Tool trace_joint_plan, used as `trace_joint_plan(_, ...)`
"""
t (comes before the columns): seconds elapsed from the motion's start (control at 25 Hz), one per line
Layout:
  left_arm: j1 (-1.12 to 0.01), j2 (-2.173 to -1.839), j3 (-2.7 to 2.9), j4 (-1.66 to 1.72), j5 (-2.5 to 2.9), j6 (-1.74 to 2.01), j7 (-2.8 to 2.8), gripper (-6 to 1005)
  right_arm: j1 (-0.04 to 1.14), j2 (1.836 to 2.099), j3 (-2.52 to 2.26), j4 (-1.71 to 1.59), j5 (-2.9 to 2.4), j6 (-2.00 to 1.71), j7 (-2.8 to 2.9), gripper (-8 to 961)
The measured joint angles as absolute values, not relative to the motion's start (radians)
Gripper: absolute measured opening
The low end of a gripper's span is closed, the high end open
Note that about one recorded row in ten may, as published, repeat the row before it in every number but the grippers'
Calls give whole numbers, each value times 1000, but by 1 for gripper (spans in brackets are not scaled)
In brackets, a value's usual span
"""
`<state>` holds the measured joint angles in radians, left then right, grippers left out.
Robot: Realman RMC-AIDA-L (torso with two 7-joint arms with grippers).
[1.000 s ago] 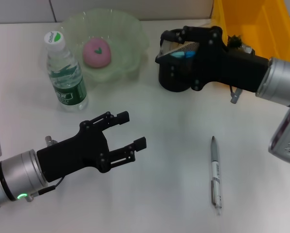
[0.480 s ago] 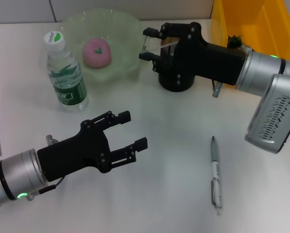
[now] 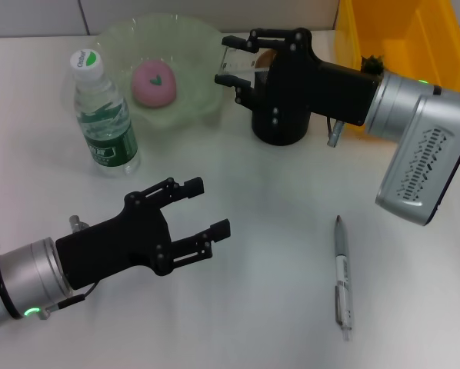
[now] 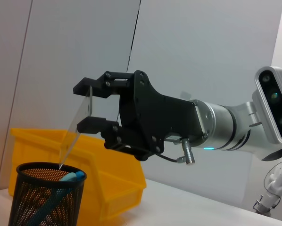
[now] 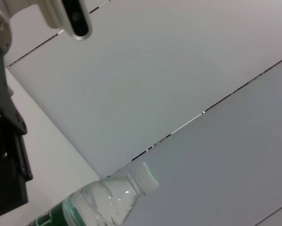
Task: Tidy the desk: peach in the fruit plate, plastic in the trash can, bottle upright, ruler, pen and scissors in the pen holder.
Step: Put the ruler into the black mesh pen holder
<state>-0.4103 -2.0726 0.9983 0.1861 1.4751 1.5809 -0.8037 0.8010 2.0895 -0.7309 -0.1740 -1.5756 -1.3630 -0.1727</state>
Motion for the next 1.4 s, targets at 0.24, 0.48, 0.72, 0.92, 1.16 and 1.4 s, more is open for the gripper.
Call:
trace_joint_plan(0.24, -408, -2071, 999, 185, 1477, 1580, -804, 784, 806, 2089, -737, -162, -1530, -1359, -148, 402)
trace_joint_plan(0.48, -408, -2071, 999, 180, 1477, 1585, -803, 784, 826, 2089, -735, -122, -1487, -1340, -129, 403)
trace_joint_plan(0.72, -404, -2072, 1000, 179, 1477, 1591, -802, 784, 836, 2091, -733, -104, -1431, -1334, -36, 404)
trace_joint_plan(0.92, -399, -2072, 1002, 181, 1477, 1597, -802, 784, 842, 2092, -730, -103, -1422, -1301, 43, 405)
trace_joint_plan(1.16, -397, -2071, 1002, 180, 1477, 1604, -802, 784, 853, 2092, -728, -86, -1386, -1286, 103, 406)
trace_joint_plan(1.4, -392, -2071, 1003, 181, 1479, 1619, -802, 784, 876, 2092, -728, -22, -1298, -1254, 110, 406)
